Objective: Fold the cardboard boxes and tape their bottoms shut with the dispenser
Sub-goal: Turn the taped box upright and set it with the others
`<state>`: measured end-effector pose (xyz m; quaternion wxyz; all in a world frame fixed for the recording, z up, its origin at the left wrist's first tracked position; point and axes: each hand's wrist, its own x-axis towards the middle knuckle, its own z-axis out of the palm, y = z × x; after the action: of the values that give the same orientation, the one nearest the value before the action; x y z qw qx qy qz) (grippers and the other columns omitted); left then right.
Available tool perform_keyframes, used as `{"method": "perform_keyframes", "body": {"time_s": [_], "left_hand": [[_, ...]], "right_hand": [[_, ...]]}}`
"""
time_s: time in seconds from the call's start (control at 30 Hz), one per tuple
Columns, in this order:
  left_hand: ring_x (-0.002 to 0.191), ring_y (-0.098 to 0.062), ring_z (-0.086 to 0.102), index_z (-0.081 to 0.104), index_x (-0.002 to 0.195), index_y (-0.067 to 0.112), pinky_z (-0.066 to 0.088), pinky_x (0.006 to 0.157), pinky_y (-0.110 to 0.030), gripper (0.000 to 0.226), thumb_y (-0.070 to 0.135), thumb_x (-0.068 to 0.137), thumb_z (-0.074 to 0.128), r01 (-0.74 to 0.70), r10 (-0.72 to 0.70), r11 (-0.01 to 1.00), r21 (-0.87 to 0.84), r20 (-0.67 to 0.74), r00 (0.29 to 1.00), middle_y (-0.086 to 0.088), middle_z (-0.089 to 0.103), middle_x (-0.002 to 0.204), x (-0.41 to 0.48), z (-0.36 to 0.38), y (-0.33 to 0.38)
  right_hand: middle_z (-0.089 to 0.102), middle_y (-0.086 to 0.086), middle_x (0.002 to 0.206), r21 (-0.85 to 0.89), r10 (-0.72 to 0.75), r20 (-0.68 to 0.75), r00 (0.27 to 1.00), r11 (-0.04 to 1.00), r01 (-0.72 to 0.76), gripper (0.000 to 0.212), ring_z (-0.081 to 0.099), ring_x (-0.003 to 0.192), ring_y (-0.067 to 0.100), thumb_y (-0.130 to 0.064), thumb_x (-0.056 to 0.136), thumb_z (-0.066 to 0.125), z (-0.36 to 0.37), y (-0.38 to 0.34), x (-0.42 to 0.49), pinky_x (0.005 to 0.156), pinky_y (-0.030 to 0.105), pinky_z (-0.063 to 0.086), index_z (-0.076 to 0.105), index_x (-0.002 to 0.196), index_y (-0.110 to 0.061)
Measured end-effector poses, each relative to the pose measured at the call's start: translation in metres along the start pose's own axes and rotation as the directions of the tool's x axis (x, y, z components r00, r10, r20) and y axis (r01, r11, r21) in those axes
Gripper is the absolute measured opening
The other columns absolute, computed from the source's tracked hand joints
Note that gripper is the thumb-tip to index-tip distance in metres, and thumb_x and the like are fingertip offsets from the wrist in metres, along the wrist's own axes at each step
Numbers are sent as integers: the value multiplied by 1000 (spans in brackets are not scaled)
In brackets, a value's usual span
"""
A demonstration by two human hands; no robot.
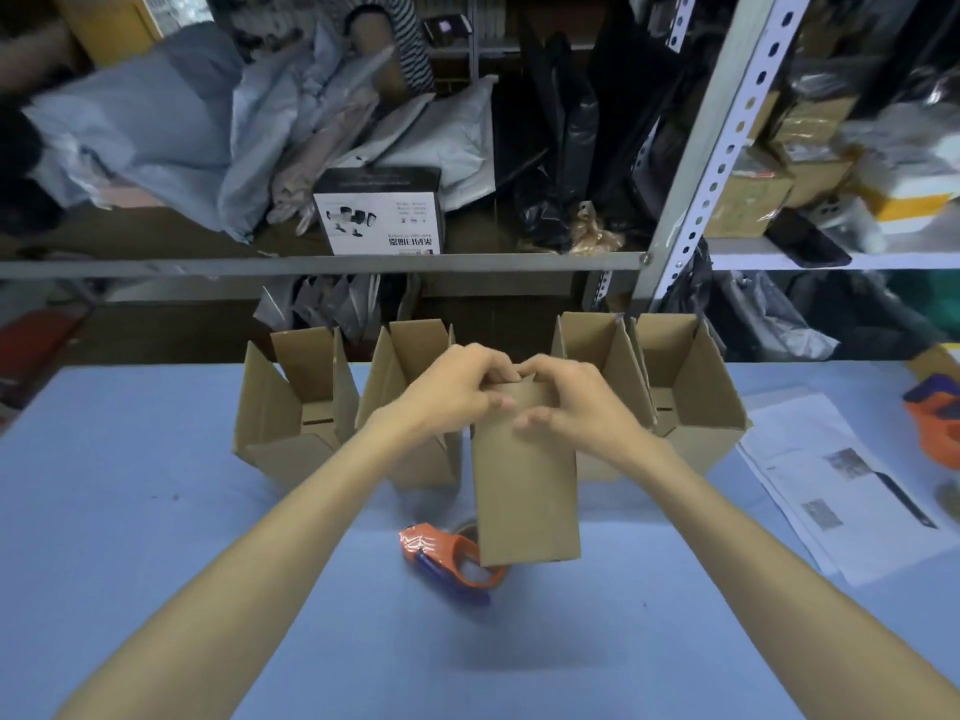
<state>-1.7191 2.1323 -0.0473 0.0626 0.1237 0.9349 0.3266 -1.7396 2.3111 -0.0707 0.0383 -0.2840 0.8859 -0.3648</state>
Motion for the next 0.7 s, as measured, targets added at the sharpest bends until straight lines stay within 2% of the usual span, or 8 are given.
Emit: {"method": "perform_keyframes", "body": {"time_s": [0.07,0.17,0.27,0.37,0.43,0.5,0.6,0.7], "left_hand": [[88,-10,63,69,96,21,48,77,-22,12,15,86,68,-5,8,997,-81,37,999,4,69,92,-16,-17,3],[88,-12,62,68,89,16,47,82,-30,12,6,90,61,-6,16,983,-185,52,999,3,67,90,-42,-41,2],[83,-9,56,65,89,8,43,77,-25,16,-2,93,53,-2,17,946,-324,44,999,1,62,86,-67,-57,-3],[79,-17,49,61,89,-3,37,72,-26,11,0,92,51,29,-3,909,-415,61,998,-12,55,84,-83,-62,-12],[77,-15,50,61,87,-1,37,71,-26,12,3,92,50,33,-3,904,-426,70,998,-12,56,83,-91,-63,-20],[80,-11,55,63,86,6,42,75,-26,19,-2,96,48,25,0,909,-417,59,998,-5,61,85,-99,-64,-26],[100,-4,59,65,110,12,47,91,-23,19,6,96,54,-13,-1,936,-352,-40,999,2,63,106,-115,-62,-35],[116,6,48,53,129,32,42,100,-23,37,36,92,59,32,-70,973,-229,-160,985,15,51,124,-143,-62,-47]], "right_hand": [[63,-18,90,43,-62,-18,998,997,62,38,58,88,2,-31,75,78,-13,-13,-6,79,23,45,67,111,-24],[68,-14,91,144,-102,17,995,985,99,25,61,94,7,-40,84,68,-31,-28,-17,84,27,46,70,105,-25],[71,-4,93,321,-150,167,974,943,90,15,65,95,16,-28,86,68,-34,-42,-27,87,31,49,72,97,-18],[68,7,81,460,-193,222,956,885,72,9,62,78,26,-15,82,72,-19,-57,-31,75,35,48,68,82,-7],[61,5,72,545,-194,225,955,837,42,8,54,69,22,-8,80,69,-6,-68,-32,67,32,43,63,75,-4],[58,-2,70,592,-184,218,959,805,20,10,52,66,14,-5,81,66,4,-79,-34,66,25,41,61,72,-6],[61,-6,71,617,-143,208,968,787,-17,13,56,67,9,-5,84,66,18,-96,-36,68,21,44,62,74,-12],[63,-3,73,604,-28,146,989,794,-67,10,60,70,10,-9,88,66,42,-112,-39,66,23,47,64,79,-11]]}}
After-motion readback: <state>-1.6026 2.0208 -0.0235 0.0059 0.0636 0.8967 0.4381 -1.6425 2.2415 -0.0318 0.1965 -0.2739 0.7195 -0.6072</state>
